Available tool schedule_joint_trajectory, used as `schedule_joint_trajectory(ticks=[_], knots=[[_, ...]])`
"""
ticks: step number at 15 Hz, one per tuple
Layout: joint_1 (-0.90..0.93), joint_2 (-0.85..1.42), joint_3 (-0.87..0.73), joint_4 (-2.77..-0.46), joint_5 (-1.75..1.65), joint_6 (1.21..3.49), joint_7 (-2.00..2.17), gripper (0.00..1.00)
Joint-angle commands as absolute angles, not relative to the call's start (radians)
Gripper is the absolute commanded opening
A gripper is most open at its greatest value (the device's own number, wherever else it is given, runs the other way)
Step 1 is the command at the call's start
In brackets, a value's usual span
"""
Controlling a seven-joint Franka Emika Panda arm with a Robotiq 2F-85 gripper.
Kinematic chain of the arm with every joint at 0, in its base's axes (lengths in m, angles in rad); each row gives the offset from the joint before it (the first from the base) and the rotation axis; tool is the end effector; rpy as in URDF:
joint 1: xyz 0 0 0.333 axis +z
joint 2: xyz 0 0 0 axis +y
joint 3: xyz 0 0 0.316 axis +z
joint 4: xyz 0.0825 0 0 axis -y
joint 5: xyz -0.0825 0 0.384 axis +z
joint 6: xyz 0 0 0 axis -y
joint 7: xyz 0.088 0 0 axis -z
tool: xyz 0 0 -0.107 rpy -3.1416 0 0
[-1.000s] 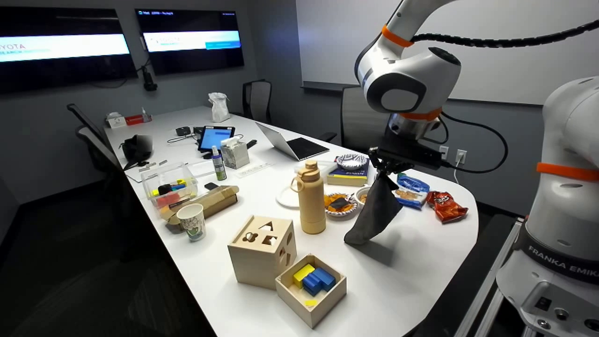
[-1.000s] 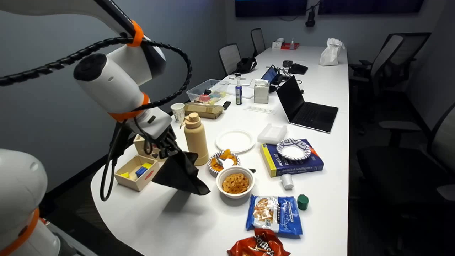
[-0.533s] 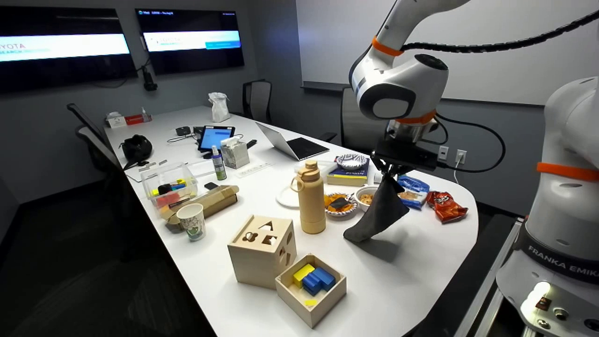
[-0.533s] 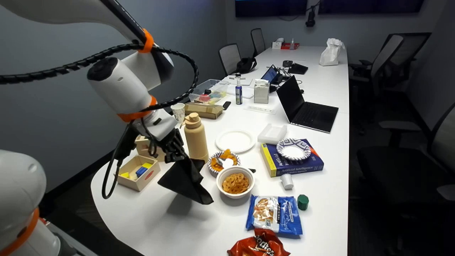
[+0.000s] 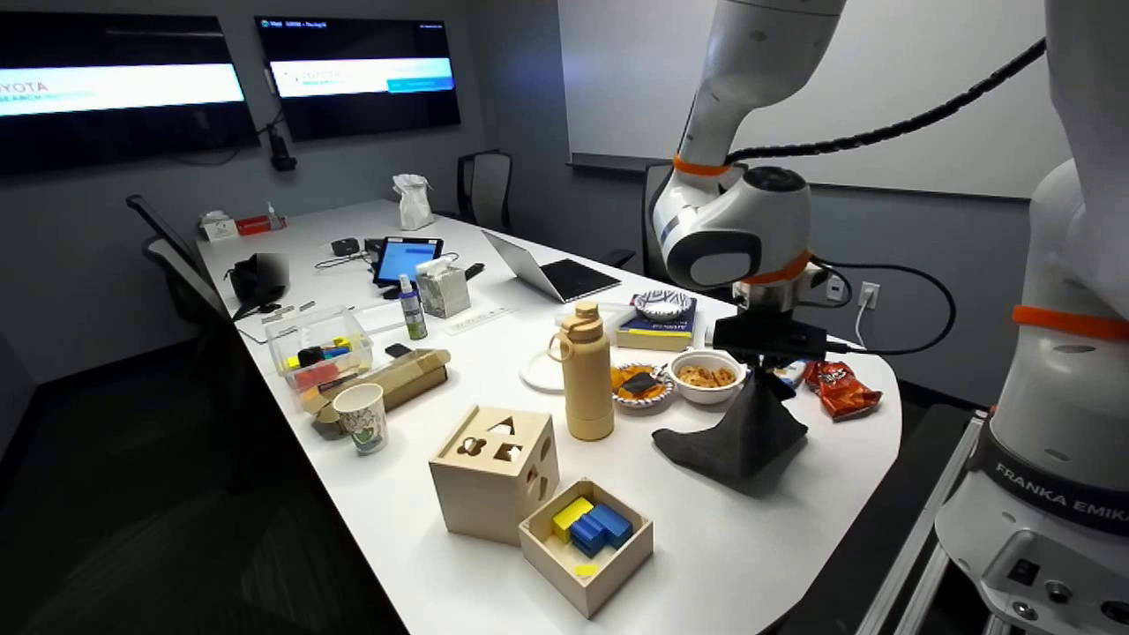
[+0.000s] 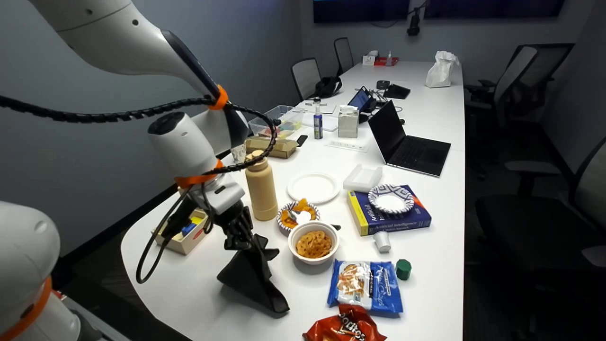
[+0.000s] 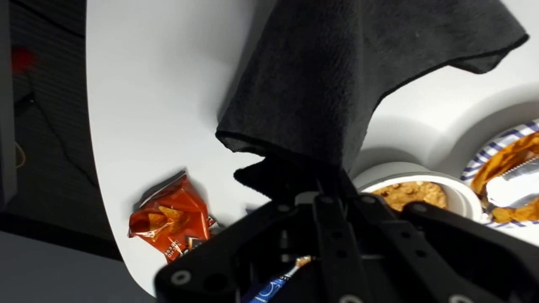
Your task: Unfold the dark grey towel.
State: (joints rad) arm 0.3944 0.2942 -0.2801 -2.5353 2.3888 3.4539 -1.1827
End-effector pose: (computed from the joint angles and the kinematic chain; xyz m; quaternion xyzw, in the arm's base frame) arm 0.3198 -0.0523 0.1843 0.8397 -0.5213 0.1267 0.0845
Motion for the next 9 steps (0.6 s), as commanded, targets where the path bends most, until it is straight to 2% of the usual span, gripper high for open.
schedule_joint_trajectory(ticks=[1, 2, 4, 9], knots=[[0.377, 0.433, -0.273, -2.447, 2.402, 3.487, -1.159, 0.01], [0.353, 0.464, -0.255, -2.432, 2.409, 3.476, -1.168, 0.27], [0.314, 0.515, -0.225, -2.402, 2.413, 3.471, -1.178, 0.35], [0.253, 0.552, -0.189, -2.361, 2.399, 3.494, -1.173, 0.74]])
